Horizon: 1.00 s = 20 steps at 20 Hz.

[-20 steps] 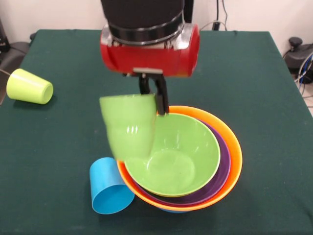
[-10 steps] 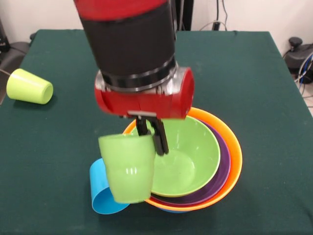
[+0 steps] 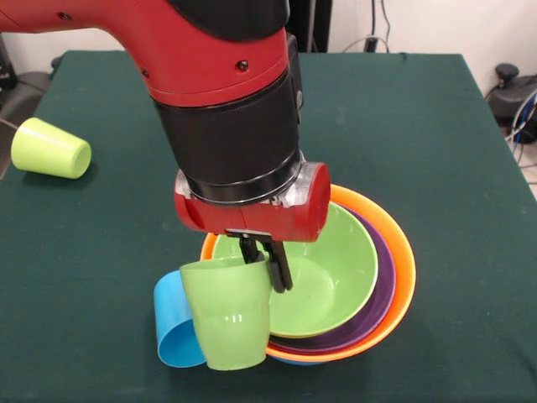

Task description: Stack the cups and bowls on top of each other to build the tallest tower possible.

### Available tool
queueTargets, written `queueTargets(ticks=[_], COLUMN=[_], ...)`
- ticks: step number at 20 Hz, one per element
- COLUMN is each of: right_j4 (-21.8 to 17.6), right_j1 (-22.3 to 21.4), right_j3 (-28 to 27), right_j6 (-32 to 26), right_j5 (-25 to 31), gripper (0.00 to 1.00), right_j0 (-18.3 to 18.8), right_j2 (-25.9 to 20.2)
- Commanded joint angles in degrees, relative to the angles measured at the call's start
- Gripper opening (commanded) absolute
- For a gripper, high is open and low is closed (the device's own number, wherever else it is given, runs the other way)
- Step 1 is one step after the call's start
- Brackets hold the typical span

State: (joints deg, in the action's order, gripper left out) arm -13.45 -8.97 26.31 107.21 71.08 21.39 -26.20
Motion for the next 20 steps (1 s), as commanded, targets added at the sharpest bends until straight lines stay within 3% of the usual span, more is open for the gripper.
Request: queueTargets(ticks=[1,5,8,14,20], right_j4=[1.3,3.7,4.8,5.1,6.2], right_j1=[-1.6,-3.2,-5.3,-9.4,-8.0], right_j3=[8.6,13.6,16.1,22.5,25.0], right_j6=[-10.6,-9.5,-11.4,-14.9,-10.1], right_j5=[3.7,3.6,4.5,0.8,1.0], gripper=[0.0,0.0,0.0,0.0,0.0], right_j0=[0.6,1.6,2.1,3.4,4.7], right_j2=[-1.8,-1.4,-1.4,-1.9,-2.5])
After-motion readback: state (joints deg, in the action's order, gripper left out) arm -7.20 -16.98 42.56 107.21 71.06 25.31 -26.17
